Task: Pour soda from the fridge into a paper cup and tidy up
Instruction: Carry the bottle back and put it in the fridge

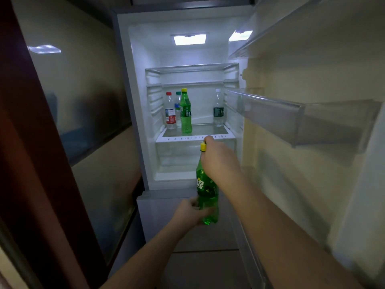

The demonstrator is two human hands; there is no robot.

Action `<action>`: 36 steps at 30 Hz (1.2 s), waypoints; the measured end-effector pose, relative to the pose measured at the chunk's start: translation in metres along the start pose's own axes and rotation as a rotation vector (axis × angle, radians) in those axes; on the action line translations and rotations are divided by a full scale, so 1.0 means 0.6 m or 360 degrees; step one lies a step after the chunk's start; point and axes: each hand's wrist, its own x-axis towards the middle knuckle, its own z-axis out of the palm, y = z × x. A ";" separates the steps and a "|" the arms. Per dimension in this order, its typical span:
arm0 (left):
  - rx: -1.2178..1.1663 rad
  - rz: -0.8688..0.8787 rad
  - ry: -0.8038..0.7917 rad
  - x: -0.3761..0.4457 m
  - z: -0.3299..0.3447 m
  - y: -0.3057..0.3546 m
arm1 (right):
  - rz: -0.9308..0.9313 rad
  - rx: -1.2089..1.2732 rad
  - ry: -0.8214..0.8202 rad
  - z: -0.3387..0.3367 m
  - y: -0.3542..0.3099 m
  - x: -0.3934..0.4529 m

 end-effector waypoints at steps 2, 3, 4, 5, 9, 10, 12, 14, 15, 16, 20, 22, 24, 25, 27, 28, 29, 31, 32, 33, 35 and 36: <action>-0.0028 -0.0009 -0.0019 0.026 -0.007 0.006 | -0.0006 -0.0023 0.0016 0.005 -0.001 0.021; -0.0031 -0.0008 -0.0029 0.039 -0.011 0.007 | 0.0004 -0.0034 0.0022 0.009 -0.002 0.032; -0.0024 0.0001 -0.0034 0.054 -0.016 0.009 | 0.0026 -0.0035 0.0029 0.012 -0.003 0.043; -0.0017 0.0005 -0.0030 0.071 -0.021 0.008 | 0.0055 -0.0028 0.0033 0.017 -0.004 0.055; 0.0021 0.0007 -0.0038 0.132 -0.042 0.009 | 0.0168 -0.0038 0.0005 0.046 -0.015 0.111; 0.0027 0.0007 -0.0053 0.147 -0.049 0.011 | 0.0190 -0.0050 -0.0001 0.055 -0.018 0.125; 0.0044 0.0031 -0.0067 0.181 -0.065 0.012 | 0.0230 -0.0075 -0.0008 0.072 -0.021 0.157; 0.0072 0.0046 -0.0061 0.211 -0.082 0.014 | 0.0267 -0.0076 -0.0028 0.090 -0.023 0.186; 0.0073 0.0044 -0.0054 0.231 -0.092 0.015 | 0.0279 -0.0075 -0.0028 0.100 -0.025 0.203; 0.0076 0.0047 -0.0055 0.242 -0.099 0.018 | 0.0281 -0.0071 -0.0023 0.106 -0.024 0.214; 0.0190 0.0119 -0.0083 0.297 -0.131 0.035 | 0.0256 -0.0074 0.0003 0.125 -0.024 0.270; 0.0189 0.0119 -0.0095 0.325 -0.140 0.045 | 0.0235 -0.0083 0.0010 0.129 -0.023 0.296; 0.0238 0.0126 -0.0089 0.348 -0.146 0.056 | 0.0218 -0.0105 0.0023 0.133 -0.024 0.322; 0.0264 0.0139 -0.0093 0.360 -0.149 0.061 | 0.0223 -0.0096 0.0026 0.134 -0.025 0.335; 0.0277 0.0167 -0.0111 0.383 -0.154 0.071 | 0.0231 -0.0070 0.0038 0.138 -0.023 0.359; 0.0266 0.0176 -0.0121 0.395 -0.157 0.077 | 0.0226 -0.0067 0.0050 0.140 -0.023 0.370; 0.0260 0.0181 -0.0127 0.408 -0.160 0.083 | 0.0218 -0.0068 0.0070 0.142 -0.022 0.382; 0.0299 0.0192 -0.0128 0.435 -0.163 0.094 | 0.0202 -0.0078 0.0099 0.146 -0.019 0.404; 0.0322 0.0194 -0.0126 0.448 -0.163 0.099 | 0.0198 -0.0081 0.0112 0.148 -0.016 0.416; 0.0339 0.0197 -0.0123 0.462 -0.163 0.104 | 0.0201 -0.0079 0.0125 0.150 -0.013 0.428; 0.0376 0.0228 -0.0115 0.491 -0.162 0.115 | 0.0217 -0.0081 0.0143 0.153 -0.007 0.454; 0.0398 0.0252 -0.0113 0.505 -0.162 0.124 | 0.0229 -0.0085 0.0158 0.154 -0.003 0.469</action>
